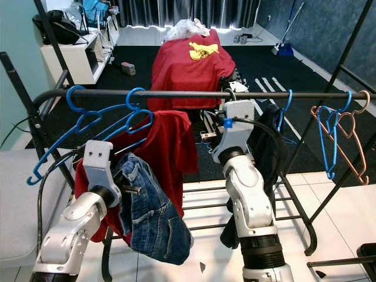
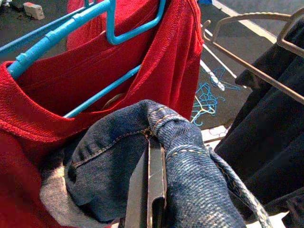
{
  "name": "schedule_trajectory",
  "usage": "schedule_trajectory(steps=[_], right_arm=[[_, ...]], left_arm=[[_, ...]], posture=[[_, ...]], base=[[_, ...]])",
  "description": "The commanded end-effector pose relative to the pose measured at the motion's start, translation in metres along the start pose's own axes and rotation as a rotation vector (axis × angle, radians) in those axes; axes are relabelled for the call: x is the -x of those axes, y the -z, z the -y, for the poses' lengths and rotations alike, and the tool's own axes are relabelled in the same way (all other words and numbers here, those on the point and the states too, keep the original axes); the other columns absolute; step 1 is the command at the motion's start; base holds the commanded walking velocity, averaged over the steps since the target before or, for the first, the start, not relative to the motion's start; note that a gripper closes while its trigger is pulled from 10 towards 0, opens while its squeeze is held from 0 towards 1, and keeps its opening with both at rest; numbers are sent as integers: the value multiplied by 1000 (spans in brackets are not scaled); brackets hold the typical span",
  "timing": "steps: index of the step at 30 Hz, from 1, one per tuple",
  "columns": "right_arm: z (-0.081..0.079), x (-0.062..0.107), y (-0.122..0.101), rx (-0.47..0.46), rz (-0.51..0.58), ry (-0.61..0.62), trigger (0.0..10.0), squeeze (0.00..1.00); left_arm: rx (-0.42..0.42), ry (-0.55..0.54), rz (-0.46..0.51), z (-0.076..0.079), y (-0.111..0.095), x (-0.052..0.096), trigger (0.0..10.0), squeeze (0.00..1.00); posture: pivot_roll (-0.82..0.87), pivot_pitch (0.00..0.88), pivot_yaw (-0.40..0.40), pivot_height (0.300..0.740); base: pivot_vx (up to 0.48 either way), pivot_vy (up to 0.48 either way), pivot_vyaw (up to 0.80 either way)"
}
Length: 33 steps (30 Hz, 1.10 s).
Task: Hang hanger
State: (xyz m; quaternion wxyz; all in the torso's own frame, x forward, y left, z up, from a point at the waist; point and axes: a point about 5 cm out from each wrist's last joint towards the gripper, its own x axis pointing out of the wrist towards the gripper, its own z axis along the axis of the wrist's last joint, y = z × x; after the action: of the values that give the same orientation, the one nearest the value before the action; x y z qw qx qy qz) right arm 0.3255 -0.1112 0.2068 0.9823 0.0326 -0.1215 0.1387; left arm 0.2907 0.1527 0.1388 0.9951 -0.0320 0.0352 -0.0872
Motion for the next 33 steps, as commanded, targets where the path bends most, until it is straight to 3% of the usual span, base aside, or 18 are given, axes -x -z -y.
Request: schedule_trajectory(steps=[1, 15, 33], right_arm=[[-1, 0, 5, -1, -4, 0, 10000, 0], [5, -1, 6, 9, -5, 20, 10000, 0], [1, -7, 7, 1, -34, -7, 10000, 0]], left_arm=[[3, 13, 46, 3, -9, -3, 10000, 0], [2, 16, 48, 2, -10, -3, 10000, 0], [3, 42, 27, 7, -5, -1, 10000, 0]], posture=[[78, 21, -38, 740], [78, 25, -35, 740], [64, 47, -26, 740]], base=[[0, 0, 0], [-214, 0, 0], [-251, 0, 0]])
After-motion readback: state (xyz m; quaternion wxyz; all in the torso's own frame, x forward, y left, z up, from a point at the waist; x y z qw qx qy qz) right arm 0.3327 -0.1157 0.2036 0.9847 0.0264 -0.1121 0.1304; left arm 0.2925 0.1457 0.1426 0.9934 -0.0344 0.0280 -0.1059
